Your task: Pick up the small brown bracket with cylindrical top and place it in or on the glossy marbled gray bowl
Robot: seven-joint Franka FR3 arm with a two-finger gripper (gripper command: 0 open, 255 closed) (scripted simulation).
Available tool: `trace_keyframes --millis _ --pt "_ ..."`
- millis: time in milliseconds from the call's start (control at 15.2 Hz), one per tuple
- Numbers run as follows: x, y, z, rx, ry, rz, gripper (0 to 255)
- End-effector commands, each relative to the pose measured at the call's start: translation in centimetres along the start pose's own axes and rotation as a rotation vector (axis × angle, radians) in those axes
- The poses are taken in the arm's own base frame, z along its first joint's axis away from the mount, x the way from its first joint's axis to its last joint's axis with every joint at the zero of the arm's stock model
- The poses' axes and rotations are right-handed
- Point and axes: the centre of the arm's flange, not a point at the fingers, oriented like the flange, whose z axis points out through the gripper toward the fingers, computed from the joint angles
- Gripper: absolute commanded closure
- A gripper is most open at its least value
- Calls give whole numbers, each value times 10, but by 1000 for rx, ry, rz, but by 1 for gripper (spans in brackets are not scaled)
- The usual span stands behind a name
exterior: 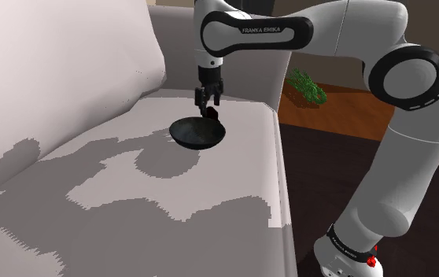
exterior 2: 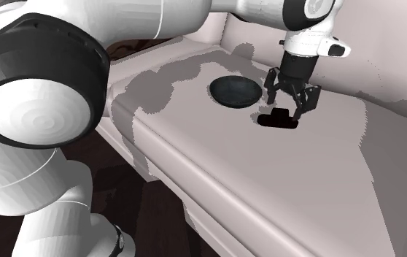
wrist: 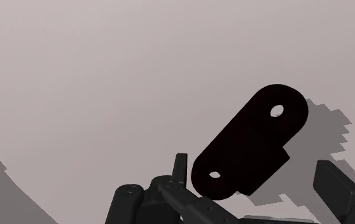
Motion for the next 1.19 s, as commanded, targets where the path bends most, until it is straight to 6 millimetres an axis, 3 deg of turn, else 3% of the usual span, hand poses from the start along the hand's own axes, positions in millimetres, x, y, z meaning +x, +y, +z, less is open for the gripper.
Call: trace_keyframes --millis 0,462,528,1122 --pt "0 -1 8 0 1 0 0" --pt "0 -1 8 0 0 0 0" --pt "0 -1 8 0 0 0 255" --pt "0 -1 8 0 1 0 255"
